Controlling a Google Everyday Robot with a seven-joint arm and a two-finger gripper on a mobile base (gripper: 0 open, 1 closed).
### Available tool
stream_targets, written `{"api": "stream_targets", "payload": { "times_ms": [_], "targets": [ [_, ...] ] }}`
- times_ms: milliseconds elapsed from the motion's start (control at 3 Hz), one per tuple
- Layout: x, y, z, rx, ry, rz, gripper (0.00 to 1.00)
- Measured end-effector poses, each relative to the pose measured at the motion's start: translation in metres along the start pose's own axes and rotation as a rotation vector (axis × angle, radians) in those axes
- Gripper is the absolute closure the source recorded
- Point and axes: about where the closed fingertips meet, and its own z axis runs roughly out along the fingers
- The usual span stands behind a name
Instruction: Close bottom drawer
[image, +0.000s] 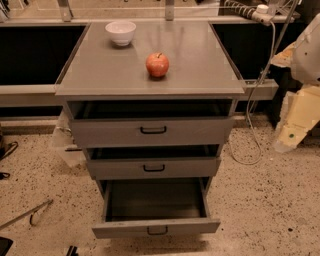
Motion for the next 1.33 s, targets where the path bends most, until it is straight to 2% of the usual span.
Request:
{"api": "stream_targets", "payload": {
  "times_ms": [333,667,1000,1333],
  "targets": [
    [0.000,0.000,0.000,0.000,0.000,0.000,0.00],
    [0.004,0.009,0.025,0.004,-0.005,0.016,0.00],
    [0.015,0.033,0.077,0.002,-0.028,0.046,0.00],
    [0.032,0.064,0.144,-0.025,-0.062,0.075,0.00]
  ]
}}
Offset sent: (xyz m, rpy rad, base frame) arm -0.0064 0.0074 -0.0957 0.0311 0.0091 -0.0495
